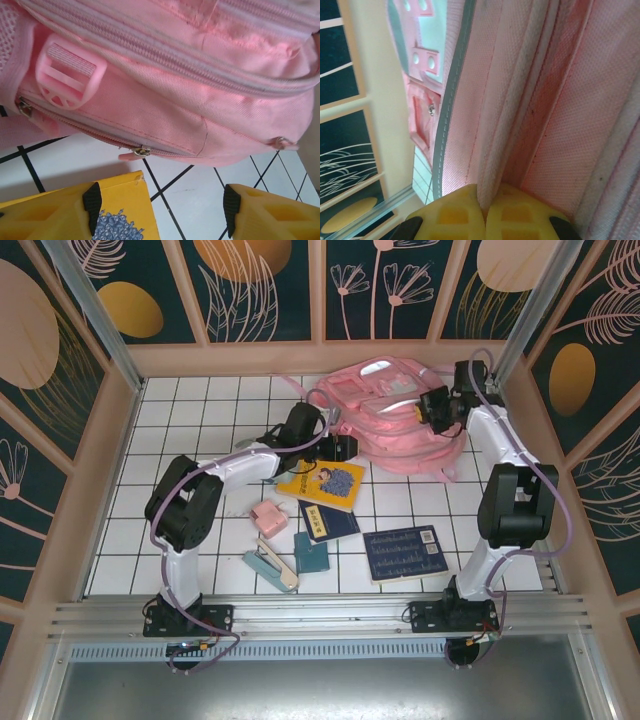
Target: Pack books, pencil case, and school supplies into a backpack
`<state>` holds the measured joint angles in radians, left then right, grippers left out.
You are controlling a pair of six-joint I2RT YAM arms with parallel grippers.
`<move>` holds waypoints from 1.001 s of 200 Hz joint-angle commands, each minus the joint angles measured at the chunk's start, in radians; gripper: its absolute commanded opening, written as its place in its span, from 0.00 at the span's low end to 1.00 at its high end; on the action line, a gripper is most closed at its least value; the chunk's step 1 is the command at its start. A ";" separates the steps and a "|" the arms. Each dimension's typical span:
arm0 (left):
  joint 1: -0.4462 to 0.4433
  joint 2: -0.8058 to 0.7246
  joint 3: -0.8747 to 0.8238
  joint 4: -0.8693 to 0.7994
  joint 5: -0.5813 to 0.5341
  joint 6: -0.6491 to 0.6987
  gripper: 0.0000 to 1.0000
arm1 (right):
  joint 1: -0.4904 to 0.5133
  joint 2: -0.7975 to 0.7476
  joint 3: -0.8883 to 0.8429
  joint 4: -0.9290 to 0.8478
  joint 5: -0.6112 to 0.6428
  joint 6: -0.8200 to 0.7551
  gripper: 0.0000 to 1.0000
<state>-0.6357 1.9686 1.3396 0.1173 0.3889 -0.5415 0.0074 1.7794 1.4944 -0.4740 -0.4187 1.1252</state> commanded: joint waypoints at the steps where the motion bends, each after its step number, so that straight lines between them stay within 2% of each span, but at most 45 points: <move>1: 0.026 0.023 -0.025 0.112 0.084 0.009 0.69 | 0.002 -0.027 0.110 0.138 -0.065 0.029 0.00; 49: 0.042 0.056 -0.089 0.312 0.201 -0.092 0.75 | 0.003 -0.024 0.145 0.138 -0.097 0.075 0.00; 68: 0.055 0.095 -0.106 0.402 0.242 -0.171 0.78 | 0.002 -0.021 0.153 0.140 -0.109 0.089 0.00; 94: 0.075 0.165 -0.148 0.703 0.369 -0.378 0.84 | 0.002 -0.020 0.160 0.153 -0.119 0.113 0.00; 105: 0.074 0.186 -0.146 0.754 0.383 -0.425 0.90 | 0.004 -0.021 0.159 0.162 -0.124 0.125 0.00; 127: 0.076 0.218 -0.136 0.799 0.384 -0.457 0.93 | 0.008 -0.016 0.163 0.173 -0.127 0.143 0.00; 200: 0.076 0.338 -0.099 1.129 0.403 -0.698 0.89 | 0.035 -0.010 0.164 0.226 -0.147 0.197 0.00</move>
<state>-0.5625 2.2532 1.2060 1.0420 0.7593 -1.1114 0.0208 1.7798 1.6005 -0.4294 -0.4820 1.2816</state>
